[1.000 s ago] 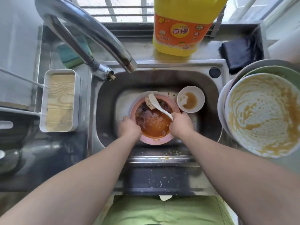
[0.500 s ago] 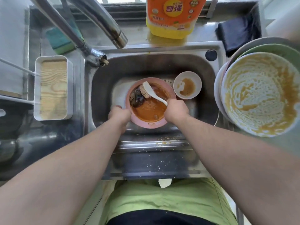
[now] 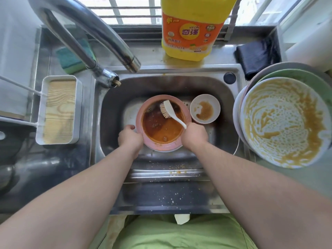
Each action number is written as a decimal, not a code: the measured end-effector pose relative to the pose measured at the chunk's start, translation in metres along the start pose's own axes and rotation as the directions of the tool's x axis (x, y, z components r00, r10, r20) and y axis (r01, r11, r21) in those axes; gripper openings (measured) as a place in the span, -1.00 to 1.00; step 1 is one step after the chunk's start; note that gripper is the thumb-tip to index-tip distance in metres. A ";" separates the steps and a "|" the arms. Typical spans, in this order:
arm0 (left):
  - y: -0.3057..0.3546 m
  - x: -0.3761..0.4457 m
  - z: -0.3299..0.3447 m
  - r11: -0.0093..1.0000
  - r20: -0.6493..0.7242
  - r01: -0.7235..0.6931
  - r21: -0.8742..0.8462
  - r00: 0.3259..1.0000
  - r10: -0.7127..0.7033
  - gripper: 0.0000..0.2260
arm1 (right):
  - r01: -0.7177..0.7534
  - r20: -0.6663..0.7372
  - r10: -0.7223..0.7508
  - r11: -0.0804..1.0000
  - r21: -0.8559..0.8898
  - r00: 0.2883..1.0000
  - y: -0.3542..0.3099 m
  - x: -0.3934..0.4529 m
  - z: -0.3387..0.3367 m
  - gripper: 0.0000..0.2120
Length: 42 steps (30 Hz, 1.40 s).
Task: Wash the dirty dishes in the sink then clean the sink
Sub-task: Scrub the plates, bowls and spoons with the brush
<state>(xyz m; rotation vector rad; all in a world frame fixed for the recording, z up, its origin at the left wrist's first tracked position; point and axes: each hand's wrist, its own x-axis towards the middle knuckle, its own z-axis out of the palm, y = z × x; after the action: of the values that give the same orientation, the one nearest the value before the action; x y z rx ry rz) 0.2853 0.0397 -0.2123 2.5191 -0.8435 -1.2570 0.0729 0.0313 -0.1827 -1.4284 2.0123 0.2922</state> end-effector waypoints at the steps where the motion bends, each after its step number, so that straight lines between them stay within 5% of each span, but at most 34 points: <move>1: 0.002 0.003 0.002 1.000 -0.027 -0.016 -0.010 1.000 0.016 -0.75 | -0.007 -0.039 0.009 0.999 0.051 0.999 0.004 0.003 0.000 -0.93; 3: 0.007 0.005 0.004 0.999 -0.029 -0.038 -0.021 0.999 0.037 -0.95 | -0.023 -0.080 0.040 0.980 0.195 0.996 0.009 0.007 0.000 -0.92; 6: 0.009 0.006 0.007 0.997 -0.072 -0.069 0.033 0.995 0.071 -0.86 | -0.025 -0.113 0.058 0.960 0.280 0.992 0.007 0.008 0.001 -0.89; 12: 0.019 0.003 0.006 0.986 -0.089 -0.085 0.146 0.991 0.099 -0.87 | 0.043 -0.021 -0.041 0.990 0.131 0.999 -0.007 0.002 -0.005 -0.83; 18: 0.032 -0.005 0.006 0.961 -0.071 -0.115 0.251 0.988 0.137 -0.63 | 0.027 0.022 -0.030 0.993 0.117 0.999 -0.011 0.000 -0.004 -0.81; 27: 0.022 -0.025 -0.019 0.983 0.155 -0.026 -0.181 0.986 0.055 -0.80 | -0.005 0.157 -0.024 0.983 0.181 0.987 0.014 -0.010 -0.023 -0.97; 33: 0.023 -0.065 -0.066 0.971 0.136 -0.237 0.035 0.964 0.231 -0.35 | -0.001 0.199 -0.039 0.981 0.194 0.979 0.041 -0.045 -0.061 -0.83; 37: 0.036 -0.099 -0.083 0.775 0.119 -0.502 0.385 0.859 0.497 -0.26 | 0.045 0.205 -0.098 0.968 0.245 0.974 0.052 -0.071 -0.083 -0.87; 40: 0.037 -0.115 -0.090 0.514 0.152 -0.592 0.621 0.734 0.661 -0.19 | 0.104 0.174 -0.153 0.960 0.260 0.973 0.059 -0.086 -0.094 -0.84; 42: 0.038 -0.120 -0.091 0.428 0.159 -0.609 0.667 0.678 0.718 -0.15 | 0.137 0.131 -0.177 0.954 0.268 0.975 0.063 -0.092 -0.098 -0.79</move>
<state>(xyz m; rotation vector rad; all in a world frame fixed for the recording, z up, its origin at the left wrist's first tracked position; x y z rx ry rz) 0.2846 0.0708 -0.0603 2.1631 -2.3201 -0.4859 -0.0022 0.0742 -0.0619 -1.3484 1.7298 0.0651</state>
